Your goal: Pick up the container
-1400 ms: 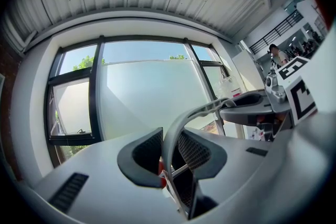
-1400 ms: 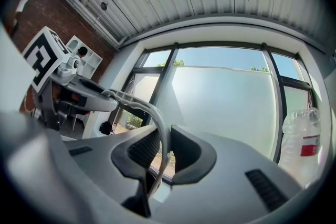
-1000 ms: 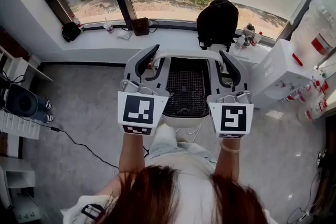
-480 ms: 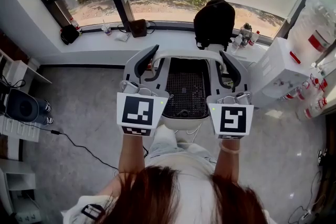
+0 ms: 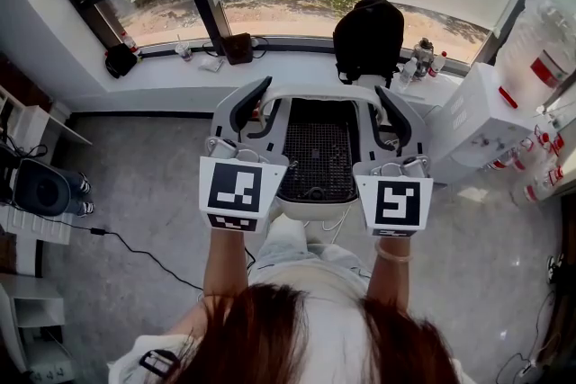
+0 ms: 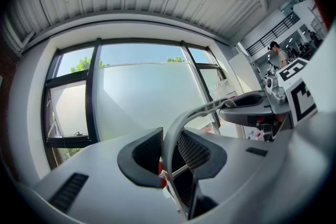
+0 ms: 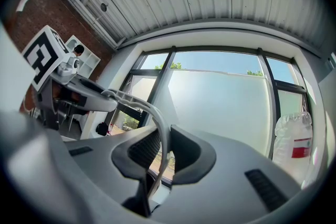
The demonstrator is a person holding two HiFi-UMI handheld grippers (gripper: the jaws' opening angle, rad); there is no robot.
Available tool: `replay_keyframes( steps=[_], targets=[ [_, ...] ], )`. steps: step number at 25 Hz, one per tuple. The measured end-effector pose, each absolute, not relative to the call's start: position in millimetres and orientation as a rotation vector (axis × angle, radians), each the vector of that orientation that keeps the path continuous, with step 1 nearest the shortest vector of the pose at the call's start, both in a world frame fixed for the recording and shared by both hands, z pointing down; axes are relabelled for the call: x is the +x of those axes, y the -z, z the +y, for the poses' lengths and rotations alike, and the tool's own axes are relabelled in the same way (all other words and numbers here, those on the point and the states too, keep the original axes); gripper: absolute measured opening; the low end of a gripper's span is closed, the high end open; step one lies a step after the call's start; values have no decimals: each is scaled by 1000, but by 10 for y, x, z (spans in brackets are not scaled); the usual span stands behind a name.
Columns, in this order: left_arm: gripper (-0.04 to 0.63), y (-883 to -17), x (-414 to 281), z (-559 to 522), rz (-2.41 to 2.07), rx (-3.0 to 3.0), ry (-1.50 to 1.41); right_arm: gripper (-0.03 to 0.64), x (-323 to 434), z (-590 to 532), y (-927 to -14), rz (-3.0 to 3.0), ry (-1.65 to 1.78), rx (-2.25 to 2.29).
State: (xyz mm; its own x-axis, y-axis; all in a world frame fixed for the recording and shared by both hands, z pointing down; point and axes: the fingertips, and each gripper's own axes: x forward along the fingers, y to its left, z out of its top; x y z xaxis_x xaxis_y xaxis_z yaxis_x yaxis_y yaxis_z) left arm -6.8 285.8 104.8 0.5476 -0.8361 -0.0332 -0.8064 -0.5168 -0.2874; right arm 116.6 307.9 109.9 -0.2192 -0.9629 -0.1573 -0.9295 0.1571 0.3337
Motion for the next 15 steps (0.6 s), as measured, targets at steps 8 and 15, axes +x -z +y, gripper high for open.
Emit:
replay_keyframes(
  steps=[8,15],
  targets=[
    [98,-1010,-20,2727,1342,-2519,164,72,1208,2973,-1079,-2308,543,1927],
    [98,-1033,-15,2558,1327,-2533,165,72,1214,2805,-1084,-2292,544,1938]
  ],
)
